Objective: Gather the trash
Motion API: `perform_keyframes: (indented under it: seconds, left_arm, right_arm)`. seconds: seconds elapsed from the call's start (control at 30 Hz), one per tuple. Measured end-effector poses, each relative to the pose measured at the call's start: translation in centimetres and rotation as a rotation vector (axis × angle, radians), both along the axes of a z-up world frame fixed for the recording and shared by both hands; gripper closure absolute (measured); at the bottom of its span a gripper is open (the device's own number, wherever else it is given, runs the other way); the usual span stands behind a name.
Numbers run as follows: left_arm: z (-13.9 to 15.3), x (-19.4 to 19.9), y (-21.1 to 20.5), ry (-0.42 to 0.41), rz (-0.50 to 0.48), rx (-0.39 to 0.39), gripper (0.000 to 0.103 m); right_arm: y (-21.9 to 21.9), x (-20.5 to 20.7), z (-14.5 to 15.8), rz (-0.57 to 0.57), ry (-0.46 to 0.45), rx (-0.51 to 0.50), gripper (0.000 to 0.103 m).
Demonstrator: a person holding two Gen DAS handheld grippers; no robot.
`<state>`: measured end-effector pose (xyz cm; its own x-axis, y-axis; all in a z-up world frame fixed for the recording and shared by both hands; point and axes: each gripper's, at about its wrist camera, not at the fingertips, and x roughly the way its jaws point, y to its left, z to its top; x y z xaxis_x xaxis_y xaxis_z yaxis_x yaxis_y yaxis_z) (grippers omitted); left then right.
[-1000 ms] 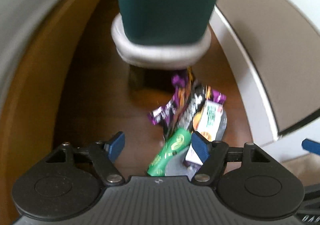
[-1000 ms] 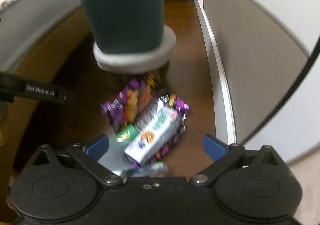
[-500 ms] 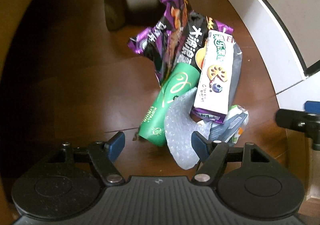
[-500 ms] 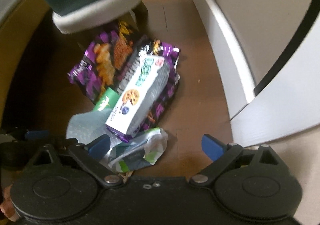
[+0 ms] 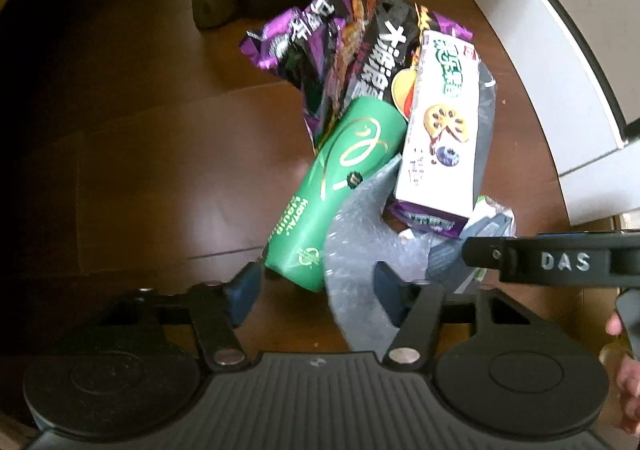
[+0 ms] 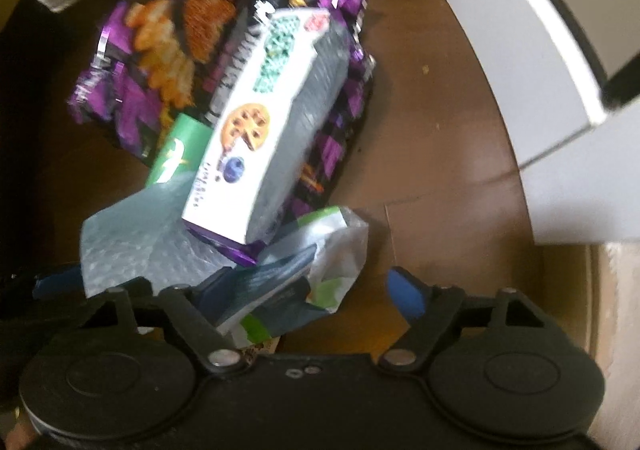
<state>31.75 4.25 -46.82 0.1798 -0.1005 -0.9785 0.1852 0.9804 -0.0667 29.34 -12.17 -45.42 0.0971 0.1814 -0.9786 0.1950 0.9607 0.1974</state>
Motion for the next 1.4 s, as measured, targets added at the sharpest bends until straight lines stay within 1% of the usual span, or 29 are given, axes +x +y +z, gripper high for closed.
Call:
perform_keyframes:
  seconds: [0.03,0.07,0.1,0.13,0.17,0.23,0.27,0.3,0.37,0.4,0.53,0.57,0.6,0.67,0.8,0.87,0.97,1.07,1.13,1.23,1.4]
  left_arm:
    - [-0.1,0.0,0.0,0.004,-0.004,-0.002,0.050]
    - [-0.2,0.0,0.0,0.005,-0.007,-0.012,0.056]
    - [-0.2,0.0,0.1,0.010,-0.006,-0.028,0.066]
    - [-0.2,0.0,0.2,0.018,-0.001,-0.042,0.070]
    - [-0.3,0.1,0.3,0.025,0.005,-0.051,0.071]
    - [-0.2,0.1,0.4,0.025,0.008,-0.065,0.078]
    - [-0.1,0.0,0.4,0.027,0.007,-0.070,0.086]
    - [0.0,0.0,0.3,0.030,0.005,-0.076,0.088]
    - [0.1,-0.1,0.2,0.031,-0.001,-0.085,0.092]
    - [0.2,-0.2,0.1,0.030,-0.002,-0.085,0.092]
    - [0.2,-0.4,-0.1,0.039,0.000,-0.090,0.092]
    - [0.1,-0.5,-0.1,0.042,0.004,-0.080,0.092]
    - [0.1,-0.6,0.0,0.045,0.005,-0.074,0.092]
    - [0.0,-0.8,0.1,0.045,0.007,-0.061,0.092]
    - [0.6,-1.4,0.4,0.030,0.031,-0.062,0.094]
    - [1.2,-1.7,0.5,0.019,0.037,-0.065,0.096]
    - [2.3,-2.2,0.4,-0.015,0.034,-0.066,0.097]
    - [2.7,-2.7,0.2,-0.034,0.012,-0.067,0.097]
    - [2.7,-2.9,0.3,-0.044,0.016,-0.070,0.097]
    - [2.3,-3.1,0.6,-0.022,0.032,-0.069,0.097]
    - [1.5,-3.7,1.2,-0.016,0.018,-0.071,0.096]
  right_arm:
    - [-0.1,0.0,-0.3,-0.015,0.012,0.004,0.027]
    - [-0.2,0.0,-0.5,-0.026,0.020,0.010,0.028]
    - [-0.4,0.0,-0.6,-0.043,0.027,0.021,0.033]
    - [-0.6,0.1,-0.7,-0.062,0.035,0.031,0.043]
    - [-0.7,0.1,-0.9,-0.077,0.044,0.037,0.048]
    - [-1.1,0.0,-1.2,-0.099,0.057,0.048,0.061]
    - [-1.3,-0.1,-1.2,-0.106,0.057,0.055,0.066]
    - [-1.4,-0.1,-1.2,-0.112,0.057,0.060,0.074]
    - [-1.6,-0.3,-1.1,-0.120,0.052,0.065,0.082]
    - [-1.8,-0.5,-0.9,-0.117,0.046,0.064,0.089]
    - [-1.6,-1.2,0.5,-0.089,0.002,0.019,0.096]
    - [-1.5,-1.5,0.9,-0.076,-0.013,0.008,0.097]
    - [-1.4,-1.7,1.4,-0.061,-0.029,-0.008,0.100]
    - [-1.3,-2.3,2.5,-0.025,-0.066,-0.051,0.101]
    - [-2.2,-3.6,4.6,0.003,-0.120,-0.093,0.101]
    - [-2.7,-4.3,5.6,0.002,-0.140,-0.094,0.101]
    - [-3.1,-5.1,7.1,0.002,-0.175,-0.089,0.101]
    - [-3.0,-5.8,8.6,0.030,-0.212,-0.085,0.101]
    - [-2.9,-6.2,9.0,0.046,-0.222,-0.084,0.102]
    - [-2.8,-6.7,9.0,0.054,-0.222,-0.080,0.101]
    - [-3.2,-7.8,9.1,0.059,-0.220,-0.064,0.101]
